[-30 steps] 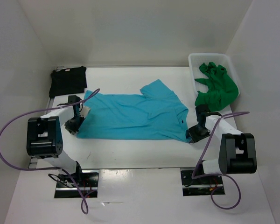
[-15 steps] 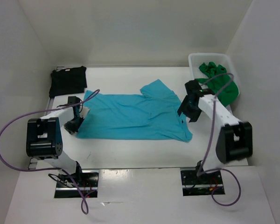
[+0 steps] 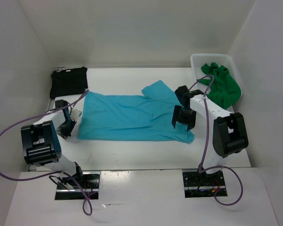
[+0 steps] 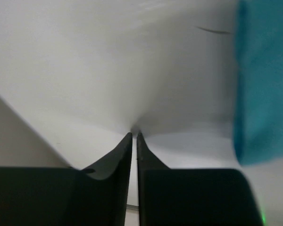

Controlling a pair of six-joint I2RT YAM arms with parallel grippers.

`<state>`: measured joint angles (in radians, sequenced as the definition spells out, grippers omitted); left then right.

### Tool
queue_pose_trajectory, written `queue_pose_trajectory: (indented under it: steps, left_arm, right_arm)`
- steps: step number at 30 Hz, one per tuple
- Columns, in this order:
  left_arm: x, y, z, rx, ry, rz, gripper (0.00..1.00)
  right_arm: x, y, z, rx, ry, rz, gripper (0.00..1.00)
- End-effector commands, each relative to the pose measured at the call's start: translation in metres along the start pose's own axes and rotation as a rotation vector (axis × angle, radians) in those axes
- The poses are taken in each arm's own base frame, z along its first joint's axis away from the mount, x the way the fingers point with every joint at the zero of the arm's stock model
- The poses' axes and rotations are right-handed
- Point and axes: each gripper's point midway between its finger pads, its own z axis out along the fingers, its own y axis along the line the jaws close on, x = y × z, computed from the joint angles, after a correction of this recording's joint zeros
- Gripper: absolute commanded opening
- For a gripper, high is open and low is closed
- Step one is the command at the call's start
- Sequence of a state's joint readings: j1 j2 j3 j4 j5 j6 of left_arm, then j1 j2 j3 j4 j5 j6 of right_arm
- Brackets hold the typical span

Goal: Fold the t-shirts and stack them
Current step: Fold the flattened tshirt in 1/3 of the way

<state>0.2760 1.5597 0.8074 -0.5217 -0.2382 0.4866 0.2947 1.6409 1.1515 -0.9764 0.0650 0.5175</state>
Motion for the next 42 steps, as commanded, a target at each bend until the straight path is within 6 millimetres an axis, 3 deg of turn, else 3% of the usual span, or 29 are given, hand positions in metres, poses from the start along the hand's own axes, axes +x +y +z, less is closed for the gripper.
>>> queue_pose_trajectory:
  steps: [1, 5, 6, 7, 8, 11, 15, 19, 22, 27, 31, 34, 35, 39, 42]
  left_arm:
    - [-0.008, -0.035, -0.022, 0.246, -0.063, 0.016, 0.17]
    - [-0.041, -0.043, -0.048, 0.378, -0.186, -0.011, 0.42]
    - [-0.042, -0.046, -0.046, 0.391, -0.183, -0.011, 0.46]
    - [-0.041, -0.047, -0.045, 0.396, -0.175, -0.012, 0.48]
    - [-0.039, -0.049, -0.039, 0.411, -0.152, -0.012, 0.49]
    - [-0.037, -0.059, -0.030, 0.466, -0.127, -0.006, 0.56]
    - [-0.047, -0.071, -0.031, 0.504, -0.155, 0.011, 0.59]
    - [-0.044, -0.082, -0.016, 0.496, -0.111, 0.016, 0.59]
    - [-0.036, -0.085, -0.006, 0.489, -0.057, 0.018, 0.51]
    - [-0.034, -0.086, 0.000, 0.479, -0.037, 0.029, 0.24]
    - [-0.031, -0.085, 0.006, 0.468, -0.015, 0.031, 0.09]
    - [-0.027, -0.085, 0.008, 0.463, -0.002, 0.032, 0.05]
    - [-0.027, -0.085, 0.008, 0.463, -0.002, 0.032, 0.04]
    - [-0.027, -0.081, 0.007, 0.435, -0.008, 0.034, 0.03]
    - [-0.022, -0.082, 0.008, 0.430, 0.006, 0.036, 0.03]
  right_arm:
    - [0.004, -0.012, -0.009, 0.059, 0.003, 0.032, 0.74]
    - [0.022, -0.019, 0.001, 0.087, 0.064, 0.054, 0.77]
    - [0.027, -0.021, 0.006, 0.101, 0.084, 0.052, 0.77]
    - [0.033, -0.025, 0.012, 0.111, 0.099, 0.059, 0.90]
    - [0.034, -0.023, 0.011, 0.102, 0.106, 0.060, 0.96]
    - [0.034, -0.025, 0.014, 0.120, 0.108, 0.067, 0.96]
    - [0.034, -0.024, 0.019, 0.125, 0.115, 0.067, 0.80]
    - [0.037, -0.026, 0.026, 0.144, 0.143, 0.064, 0.68]
    - [0.038, -0.026, 0.028, 0.149, 0.151, 0.063, 0.66]
    - [0.032, -0.028, 0.037, 0.186, 0.154, 0.058, 0.69]
    - [0.031, -0.027, 0.040, 0.185, 0.152, 0.058, 0.71]
    - [0.028, -0.027, 0.039, 0.187, 0.140, 0.058, 0.50]
    - [0.028, -0.027, 0.039, 0.187, 0.139, 0.058, 0.36]
    - [0.017, -0.028, 0.034, 0.197, 0.096, 0.058, 0.14]
    - [0.012, -0.027, 0.032, 0.199, 0.080, 0.058, 0.03]
